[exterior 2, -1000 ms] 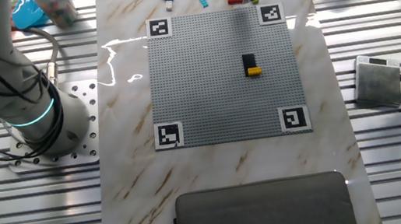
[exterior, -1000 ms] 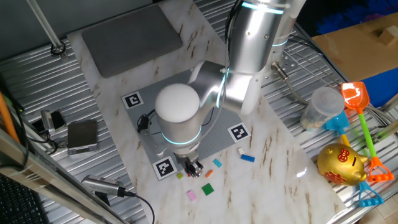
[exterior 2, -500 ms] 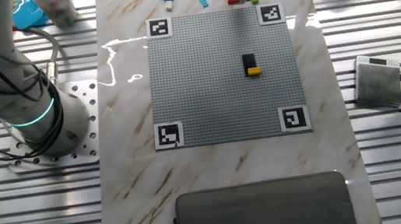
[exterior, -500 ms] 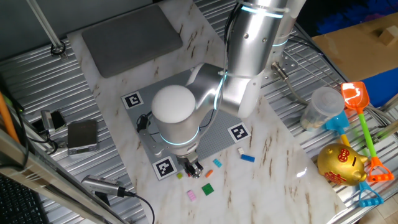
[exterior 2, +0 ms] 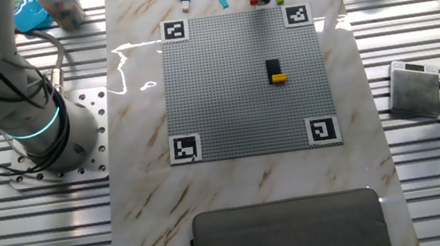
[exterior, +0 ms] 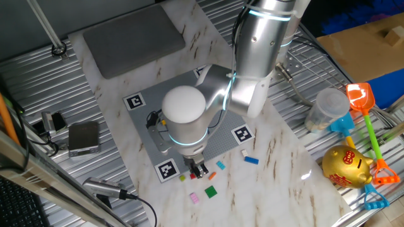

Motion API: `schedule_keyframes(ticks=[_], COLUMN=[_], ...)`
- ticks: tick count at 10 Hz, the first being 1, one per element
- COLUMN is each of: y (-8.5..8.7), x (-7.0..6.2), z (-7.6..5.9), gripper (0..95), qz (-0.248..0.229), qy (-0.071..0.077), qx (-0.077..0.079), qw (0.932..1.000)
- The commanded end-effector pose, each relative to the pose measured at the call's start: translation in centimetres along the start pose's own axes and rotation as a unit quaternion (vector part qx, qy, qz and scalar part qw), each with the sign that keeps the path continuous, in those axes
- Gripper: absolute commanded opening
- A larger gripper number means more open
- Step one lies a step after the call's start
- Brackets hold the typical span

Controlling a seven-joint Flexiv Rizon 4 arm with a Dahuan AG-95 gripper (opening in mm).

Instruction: Build with small Lego blocks

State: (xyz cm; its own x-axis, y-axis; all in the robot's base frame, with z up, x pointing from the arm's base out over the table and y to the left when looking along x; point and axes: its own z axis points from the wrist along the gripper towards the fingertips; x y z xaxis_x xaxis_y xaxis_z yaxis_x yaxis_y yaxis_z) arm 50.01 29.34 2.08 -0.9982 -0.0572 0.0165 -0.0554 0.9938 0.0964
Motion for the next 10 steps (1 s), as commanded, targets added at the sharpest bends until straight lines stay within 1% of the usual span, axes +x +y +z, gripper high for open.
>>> schedule_keyframes(ticks=[1, 3, 5, 10], y=[0.27, 0.65, 0.82, 0.84], x=[0.01, 0.00, 0.09, 0.53], z=[-0.06, -0.15, 0.08, 0.46], gripper=[19.0, 19.0, 19.0, 19.0], qz=[0.002, 0.004, 0.006, 0.003], qy=[0.001, 0.002, 0.001, 0.000], qx=[-0.002, -0.001, -0.002, 0.000], qw=[1.0000, 1.0000, 1.0000, 1.0000])
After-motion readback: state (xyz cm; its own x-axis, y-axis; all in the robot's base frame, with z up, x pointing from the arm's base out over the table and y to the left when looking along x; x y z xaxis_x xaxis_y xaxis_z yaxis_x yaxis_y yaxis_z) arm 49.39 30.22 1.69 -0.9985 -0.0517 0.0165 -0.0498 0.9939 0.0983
